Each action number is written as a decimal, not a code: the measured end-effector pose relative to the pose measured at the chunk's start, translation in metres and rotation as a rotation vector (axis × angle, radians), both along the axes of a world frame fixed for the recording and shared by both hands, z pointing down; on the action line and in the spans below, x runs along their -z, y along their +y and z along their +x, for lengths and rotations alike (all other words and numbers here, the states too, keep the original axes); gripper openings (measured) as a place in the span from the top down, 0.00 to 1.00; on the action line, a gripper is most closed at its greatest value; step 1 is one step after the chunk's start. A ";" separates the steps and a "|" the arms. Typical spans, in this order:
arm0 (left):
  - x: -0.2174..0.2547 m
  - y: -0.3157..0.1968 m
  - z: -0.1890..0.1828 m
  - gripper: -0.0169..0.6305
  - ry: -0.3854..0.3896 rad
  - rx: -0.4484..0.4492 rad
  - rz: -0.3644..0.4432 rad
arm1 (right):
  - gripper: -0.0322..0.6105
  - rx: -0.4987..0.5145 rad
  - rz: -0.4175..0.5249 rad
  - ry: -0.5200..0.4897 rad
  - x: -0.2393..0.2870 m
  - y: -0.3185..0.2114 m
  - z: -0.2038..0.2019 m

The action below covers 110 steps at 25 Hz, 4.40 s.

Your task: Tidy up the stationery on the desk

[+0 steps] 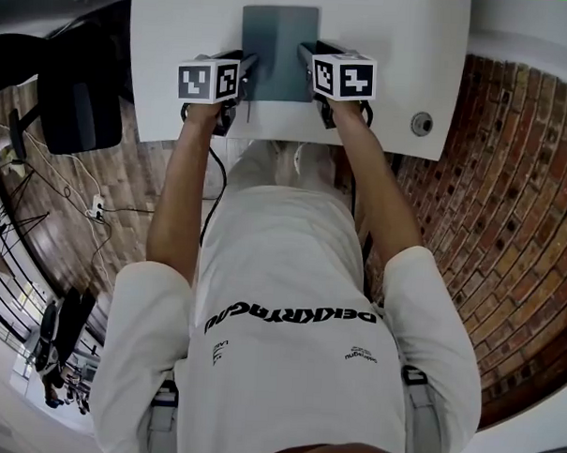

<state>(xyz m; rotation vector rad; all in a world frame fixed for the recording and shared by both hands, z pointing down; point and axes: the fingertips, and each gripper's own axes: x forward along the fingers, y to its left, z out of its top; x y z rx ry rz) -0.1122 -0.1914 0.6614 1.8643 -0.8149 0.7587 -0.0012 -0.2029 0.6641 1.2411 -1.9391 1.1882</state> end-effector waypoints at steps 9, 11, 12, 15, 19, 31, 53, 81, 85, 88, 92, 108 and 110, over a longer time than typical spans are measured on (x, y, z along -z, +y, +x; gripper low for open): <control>0.015 -0.004 -0.005 0.76 -0.037 0.009 0.083 | 0.72 0.021 0.082 0.067 0.021 -0.003 0.006; 0.023 -0.007 -0.007 0.77 -0.061 0.027 0.133 | 0.72 0.019 0.100 0.067 0.030 -0.001 0.008; 0.027 -0.009 -0.008 0.77 -0.073 0.038 0.161 | 0.72 0.022 0.108 0.069 0.034 0.001 0.009; 0.045 -0.013 -0.008 0.82 -0.089 0.068 0.240 | 0.72 0.032 0.137 0.080 0.046 0.004 0.014; 0.072 -0.013 0.001 0.88 -0.091 0.091 0.333 | 0.72 0.014 0.178 0.093 0.064 0.008 0.031; 0.157 0.026 0.023 0.98 -0.042 0.193 0.557 | 0.72 -0.076 0.211 0.181 0.081 0.045 0.103; 0.208 0.103 0.035 0.98 -0.081 0.196 0.659 | 0.79 -0.214 -0.014 0.192 0.018 0.087 0.119; 0.201 0.124 0.011 0.98 -0.107 0.297 0.630 | 0.88 -0.316 -0.038 -0.001 0.031 0.063 0.100; 0.201 0.125 0.005 0.98 -0.109 0.320 0.627 | 0.88 -0.309 -0.044 -0.053 0.037 0.046 0.082; 0.200 0.124 0.001 0.98 -0.111 0.334 0.621 | 0.88 -0.313 -0.059 -0.086 0.037 0.033 0.069; 0.197 0.126 -0.006 0.98 -0.116 0.353 0.612 | 0.88 -0.308 -0.073 -0.093 0.034 0.026 0.058; 0.190 0.123 -0.030 0.98 -0.125 0.385 0.591 | 0.88 -0.307 -0.118 -0.018 0.013 0.021 0.038; 0.189 0.122 -0.030 0.98 -0.123 0.384 0.588 | 0.88 -0.305 -0.120 -0.006 0.011 0.022 0.039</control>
